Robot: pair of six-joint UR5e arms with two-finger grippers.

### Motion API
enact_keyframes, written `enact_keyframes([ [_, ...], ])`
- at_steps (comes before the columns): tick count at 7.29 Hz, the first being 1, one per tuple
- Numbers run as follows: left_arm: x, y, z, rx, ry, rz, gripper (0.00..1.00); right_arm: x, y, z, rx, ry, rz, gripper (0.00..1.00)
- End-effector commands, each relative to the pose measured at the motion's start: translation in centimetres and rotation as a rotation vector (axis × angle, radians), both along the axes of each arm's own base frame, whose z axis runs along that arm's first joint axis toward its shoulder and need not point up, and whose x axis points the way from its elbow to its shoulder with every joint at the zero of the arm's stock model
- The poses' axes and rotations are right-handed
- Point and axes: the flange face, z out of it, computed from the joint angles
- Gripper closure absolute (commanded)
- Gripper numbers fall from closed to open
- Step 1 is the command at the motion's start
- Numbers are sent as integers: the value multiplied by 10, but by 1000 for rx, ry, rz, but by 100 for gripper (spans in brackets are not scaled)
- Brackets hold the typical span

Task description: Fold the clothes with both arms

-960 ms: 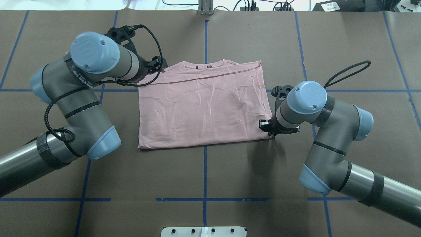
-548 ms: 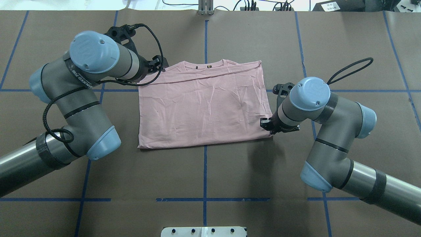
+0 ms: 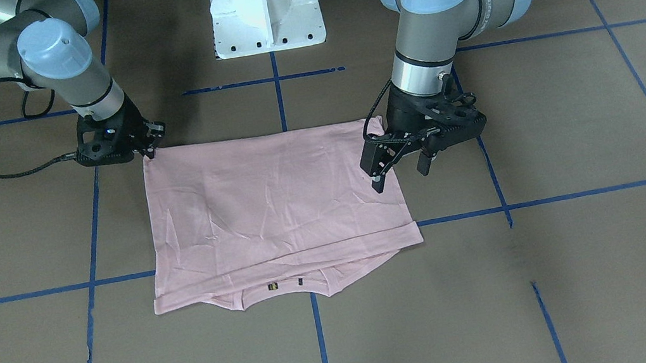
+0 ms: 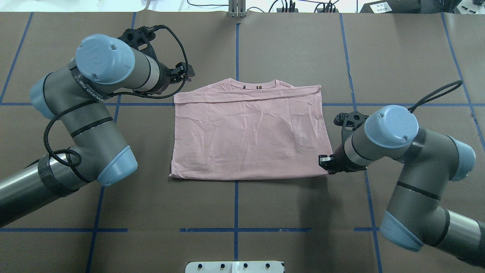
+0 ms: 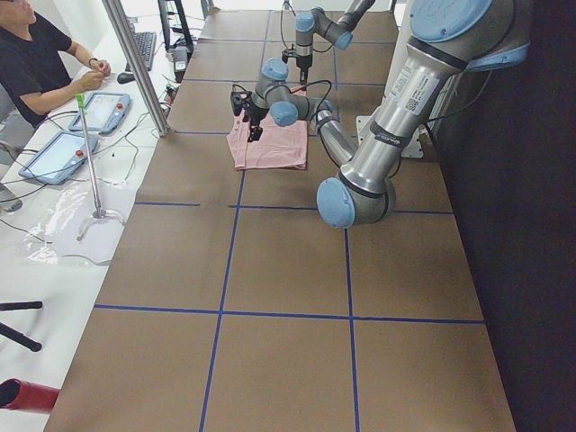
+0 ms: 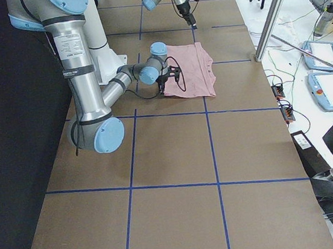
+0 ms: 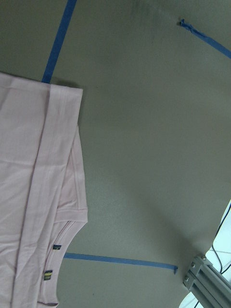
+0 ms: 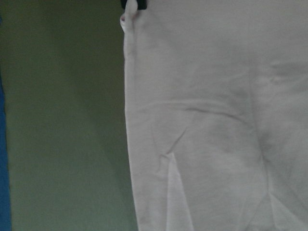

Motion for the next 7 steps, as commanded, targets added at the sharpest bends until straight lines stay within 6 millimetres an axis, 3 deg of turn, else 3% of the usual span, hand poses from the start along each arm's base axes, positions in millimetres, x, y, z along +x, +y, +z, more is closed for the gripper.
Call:
enact_keyframes([
  [1, 0, 0, 2, 0, -2, -2, 0, 7, 96, 13, -55, 19, -124, 100],
  [3, -1, 1, -1, 3, 1, -3, 0, -9, 167, 2, -130, 13, -203, 100],
  [4, -1, 1, -1, 5, 1, -2, 0, -13, 183, -7, -158, 7, -194, 1],
  [5, -2, 3, -4, 7, 7, 0, 0, -14, 187, -15, -170, -1, -164, 0],
  [7, 23, 44, -16, -54, 15, 45, 0, 0, 173, -39, -111, -48, -81, 0],
])
